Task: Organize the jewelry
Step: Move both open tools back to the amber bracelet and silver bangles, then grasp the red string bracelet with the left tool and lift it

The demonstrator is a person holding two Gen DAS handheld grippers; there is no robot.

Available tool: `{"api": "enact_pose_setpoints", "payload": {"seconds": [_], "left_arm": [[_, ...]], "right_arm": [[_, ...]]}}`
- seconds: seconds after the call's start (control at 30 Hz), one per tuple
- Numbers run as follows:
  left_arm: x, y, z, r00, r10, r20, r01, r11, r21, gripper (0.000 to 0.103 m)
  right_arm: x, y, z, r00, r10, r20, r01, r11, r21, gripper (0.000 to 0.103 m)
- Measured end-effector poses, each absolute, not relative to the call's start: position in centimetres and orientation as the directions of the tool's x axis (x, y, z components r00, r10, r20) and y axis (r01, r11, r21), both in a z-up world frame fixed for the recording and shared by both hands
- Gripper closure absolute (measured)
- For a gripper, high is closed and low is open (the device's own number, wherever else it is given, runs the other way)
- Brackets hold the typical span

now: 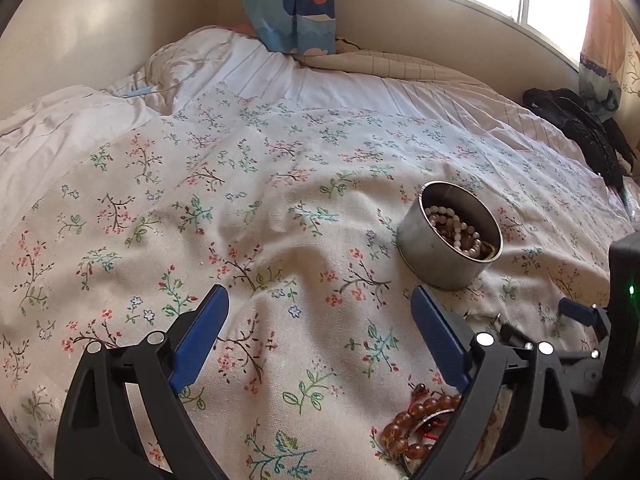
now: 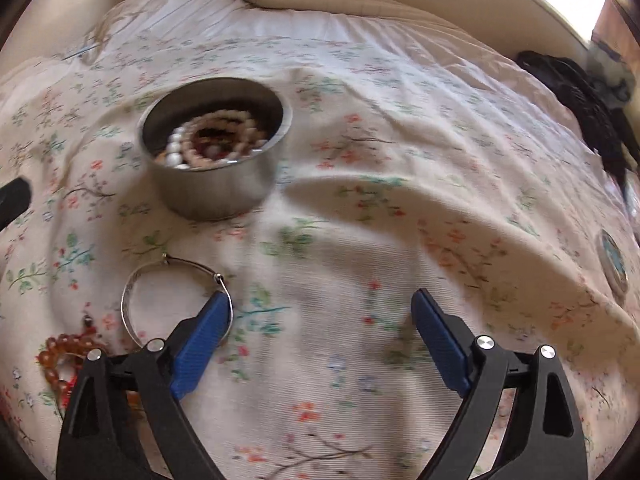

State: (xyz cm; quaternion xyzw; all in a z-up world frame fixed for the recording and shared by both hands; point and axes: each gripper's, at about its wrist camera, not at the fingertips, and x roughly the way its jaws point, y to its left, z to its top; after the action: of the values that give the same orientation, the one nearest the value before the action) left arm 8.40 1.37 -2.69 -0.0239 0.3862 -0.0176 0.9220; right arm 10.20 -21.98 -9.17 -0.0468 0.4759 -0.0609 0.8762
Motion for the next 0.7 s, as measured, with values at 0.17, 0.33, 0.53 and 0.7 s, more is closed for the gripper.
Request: {"api": "enact_pose_setpoints", "payload": {"seconds": [0.17,0.33,0.53,0.7], "left_arm": [[5.8,-1.9,-3.3,0.653,-0.175,-0.737,0.248,0.969,-0.010,0.014],[2.2,-6.0,-3.9,0.626,-0.222,-0.748,0.450,0.886,0.114,0.014],[3.0,-7.0,-6.0,0.507,-0.221,-0.833,0.495,0.866,0.072,0.014],[4.3,-6.6,-6.8,0.560,-0.090,-0.824,0.385,0.908,0.163,0.013]], "right_arm": [[9.4,-24.6,-9.1,0.530,-0.134,-0.838,0.120,0.989,-0.082,0.015],[9.4,-23.6,-9.3,0.526,-0.120,-0.842,0.088,0.992,-0.086,0.009],[9.7,-23.6,-9.6,0.523,-0.101,-0.846,0.088,0.994,-0.065,0.008],[9.7,-23.8,-9.7,0.523,-0.095,-0.847,0.091,0.994,-0.056,0.008]]}}
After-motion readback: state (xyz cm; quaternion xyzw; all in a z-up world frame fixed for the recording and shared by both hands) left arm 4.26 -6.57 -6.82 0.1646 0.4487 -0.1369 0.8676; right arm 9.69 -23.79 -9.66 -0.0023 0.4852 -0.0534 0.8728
